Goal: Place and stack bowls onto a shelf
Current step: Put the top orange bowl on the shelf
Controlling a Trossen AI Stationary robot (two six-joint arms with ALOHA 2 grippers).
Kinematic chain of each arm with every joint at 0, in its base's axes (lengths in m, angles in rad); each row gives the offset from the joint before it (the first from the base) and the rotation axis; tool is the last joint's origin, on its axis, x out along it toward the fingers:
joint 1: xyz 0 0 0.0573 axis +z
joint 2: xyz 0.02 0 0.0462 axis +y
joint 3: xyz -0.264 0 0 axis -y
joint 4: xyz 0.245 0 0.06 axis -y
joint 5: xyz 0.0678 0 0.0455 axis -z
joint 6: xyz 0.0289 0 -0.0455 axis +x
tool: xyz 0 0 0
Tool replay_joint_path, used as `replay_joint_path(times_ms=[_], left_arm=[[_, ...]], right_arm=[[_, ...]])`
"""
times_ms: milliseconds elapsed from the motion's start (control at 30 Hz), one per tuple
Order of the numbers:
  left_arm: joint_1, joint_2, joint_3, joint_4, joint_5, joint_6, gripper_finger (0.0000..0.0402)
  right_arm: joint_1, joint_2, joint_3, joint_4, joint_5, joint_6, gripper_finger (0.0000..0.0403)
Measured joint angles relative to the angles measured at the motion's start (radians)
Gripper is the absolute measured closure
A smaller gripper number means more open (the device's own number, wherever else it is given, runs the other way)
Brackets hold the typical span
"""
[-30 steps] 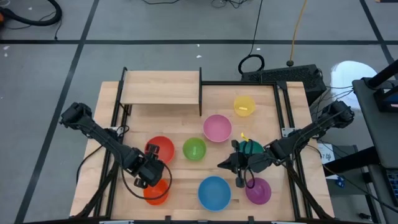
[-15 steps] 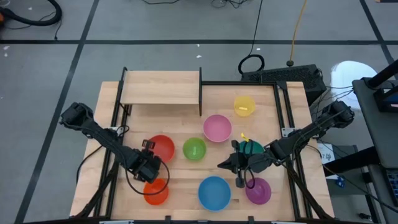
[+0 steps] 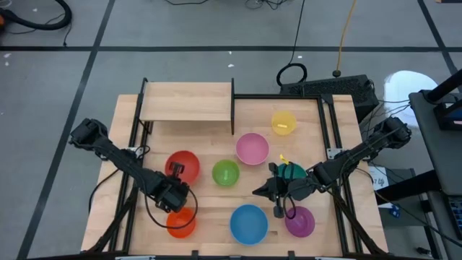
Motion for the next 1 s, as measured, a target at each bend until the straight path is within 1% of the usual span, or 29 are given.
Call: replay_joint_path(times_ms=[100, 267, 400, 500, 700, 867, 1000], left_arm=[[0.02, 0.0, 0.048, -0.037, 0.0, 0.028, 0.0394], [0.056, 0.0, 0.144, -0.115, -0.015, 0.07, 0.0384], [0.085, 0.0, 0.23, -0.195, -0.051, 0.121, 0.0392], [0.115, 0.0, 0.297, -0.256, -0.058, 0.149, 0.0394], [0.177, 0.0, 0.434, -0.389, -0.064, 0.208, 0.038], [0.238, -0.006, 0.549, -0.527, -0.143, 0.244, 0.0391], [0.31, -0.053, 0.593, -0.561, -0.149, 0.294, 0.0395]], right_arm=[[0.0, 0.0, 0.0, 0.0, 0.0, 0.0, 0.0403], [0.0, 0.0, 0.0, 0.0, 0.0, 0.0, 0.0403], [0.0, 0.0, 0.0, 0.001, 0.0, 0.018, 0.0403], [0.0, 0.0, 0.0, 0.001, 0.0, 0.026, 0.0403], [0.002, 0.0, 0.0, 0.001, 0.0, 0.027, 0.0403], [0.002, 0.0, 0.0, 0.001, 0.0, 0.025, 0.0403], [0.002, 0.0, 0.0, 0.0, 0.0, 0.024, 0.0403]])
